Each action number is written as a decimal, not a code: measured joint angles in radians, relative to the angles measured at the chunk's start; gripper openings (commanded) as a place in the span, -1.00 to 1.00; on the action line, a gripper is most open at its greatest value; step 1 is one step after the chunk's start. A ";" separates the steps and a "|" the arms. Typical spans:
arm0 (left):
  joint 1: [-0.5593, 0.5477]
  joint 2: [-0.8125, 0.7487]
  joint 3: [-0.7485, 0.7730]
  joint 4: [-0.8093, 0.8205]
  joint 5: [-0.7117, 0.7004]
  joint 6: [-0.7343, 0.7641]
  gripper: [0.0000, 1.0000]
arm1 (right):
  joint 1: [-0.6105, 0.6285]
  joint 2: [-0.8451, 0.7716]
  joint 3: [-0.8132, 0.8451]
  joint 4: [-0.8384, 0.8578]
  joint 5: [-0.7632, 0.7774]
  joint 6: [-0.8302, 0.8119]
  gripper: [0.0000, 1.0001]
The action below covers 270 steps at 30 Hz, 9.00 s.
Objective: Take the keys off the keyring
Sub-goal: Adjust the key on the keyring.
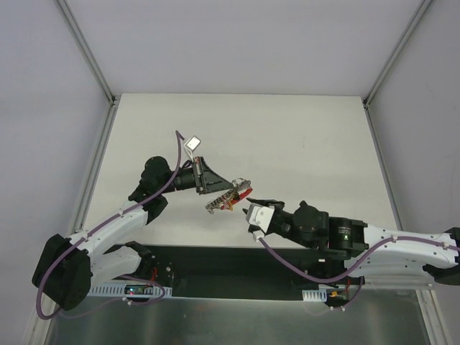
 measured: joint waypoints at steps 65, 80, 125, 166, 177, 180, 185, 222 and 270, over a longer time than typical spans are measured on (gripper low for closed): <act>0.045 -0.004 -0.213 0.466 -0.182 -0.547 -1.00 | -0.235 0.220 -0.051 0.416 -0.125 0.445 -0.23; 0.045 -0.004 -0.213 0.466 -0.184 -0.547 -1.00 | -0.235 0.147 -0.052 0.389 -0.161 0.384 -0.24; 0.052 -0.021 -0.214 0.482 -0.187 -0.547 -1.00 | -0.276 0.286 -0.007 0.398 -0.158 0.367 -0.98; 0.052 0.028 -0.229 0.573 -0.194 -0.574 -1.00 | -0.309 0.262 -0.014 0.368 -0.222 0.394 -0.98; 0.053 0.038 -0.229 0.591 -0.185 -0.575 -1.00 | -0.295 0.267 0.011 0.333 -0.238 0.385 -0.98; 0.053 0.045 -0.229 0.602 -0.185 -0.575 -1.00 | -0.291 0.267 0.016 0.327 -0.238 0.382 -0.98; 0.053 0.072 -0.232 0.626 -0.185 -0.581 -1.00 | -0.291 0.267 0.017 0.317 -0.232 0.378 -0.98; 0.052 0.164 -0.247 0.646 -0.150 -0.621 -1.00 | -0.281 0.266 0.002 0.266 -0.217 0.375 -0.98; -0.030 -0.367 -0.094 -0.156 -0.035 0.809 -1.00 | -0.329 0.189 0.005 0.231 -0.411 0.486 -0.98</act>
